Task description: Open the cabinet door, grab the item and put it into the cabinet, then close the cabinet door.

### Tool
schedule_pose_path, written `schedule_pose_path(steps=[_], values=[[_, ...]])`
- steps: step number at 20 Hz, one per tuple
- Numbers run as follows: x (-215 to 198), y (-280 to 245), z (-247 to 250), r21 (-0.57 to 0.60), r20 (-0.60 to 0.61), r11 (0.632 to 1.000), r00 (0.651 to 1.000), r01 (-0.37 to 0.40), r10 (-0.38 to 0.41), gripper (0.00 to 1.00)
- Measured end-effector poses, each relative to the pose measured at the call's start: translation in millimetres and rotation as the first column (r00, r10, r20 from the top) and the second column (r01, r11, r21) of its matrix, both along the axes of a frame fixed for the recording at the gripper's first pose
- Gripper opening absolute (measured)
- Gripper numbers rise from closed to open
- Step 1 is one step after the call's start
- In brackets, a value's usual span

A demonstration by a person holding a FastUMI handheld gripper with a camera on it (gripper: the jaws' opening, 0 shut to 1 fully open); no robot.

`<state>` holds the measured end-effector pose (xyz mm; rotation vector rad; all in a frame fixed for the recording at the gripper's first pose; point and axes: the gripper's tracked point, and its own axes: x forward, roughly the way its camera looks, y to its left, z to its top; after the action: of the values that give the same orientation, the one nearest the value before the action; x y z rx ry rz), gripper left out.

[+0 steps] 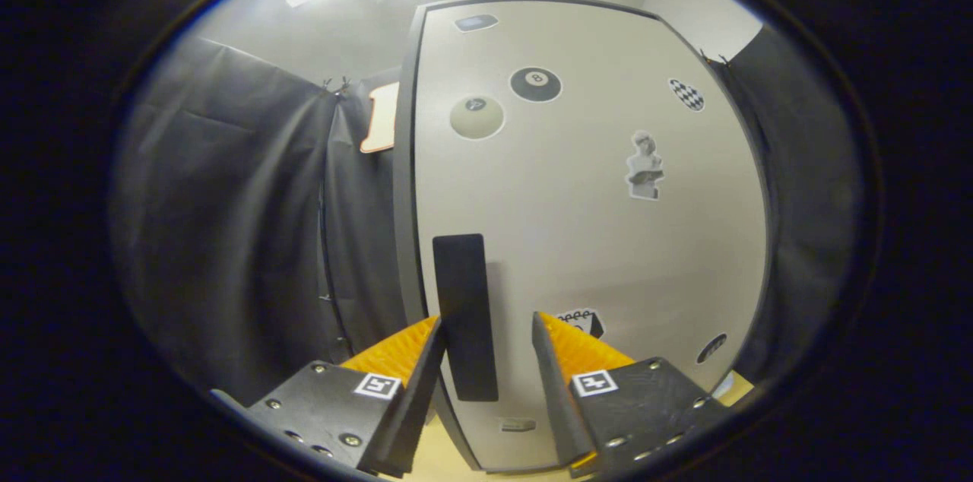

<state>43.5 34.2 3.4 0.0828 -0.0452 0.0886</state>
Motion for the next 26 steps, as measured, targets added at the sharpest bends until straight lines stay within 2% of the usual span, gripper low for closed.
schedule_pose_path(steps=[2,3,6,7,10,12,13,18,26], values=[[10,2,-14,0.002,-0.048,1.000,0.999,0.014,-0.014,0.62],[11,3,-10,-0.009,-0.022,1.000,1.000,0.019,-0.020,0.55],[14,3,-12,-0.013,-0.020,0.999,0.999,0.031,-0.031,0.50],[6,11,-11,-0.007,-0.011,1.000,1.000,0.003,-0.003,0.49],[10,9,-12,0.009,-0.020,1.000,1.000,0.004,-0.004,0.29],[12,8,-12,0.004,-0.014,1.000,1.000,0.020,-0.020,0.22],[12,8,-12,-0.005,-0.021,1.000,0.999,0.031,-0.031,0.14],[5,6,-14,0.001,-0.042,1.000,0.999,0.019,-0.019,0.14],[-31,-11,-15,0.021,-0.056,0.997,0.995,0.080,-0.078,0.14]])
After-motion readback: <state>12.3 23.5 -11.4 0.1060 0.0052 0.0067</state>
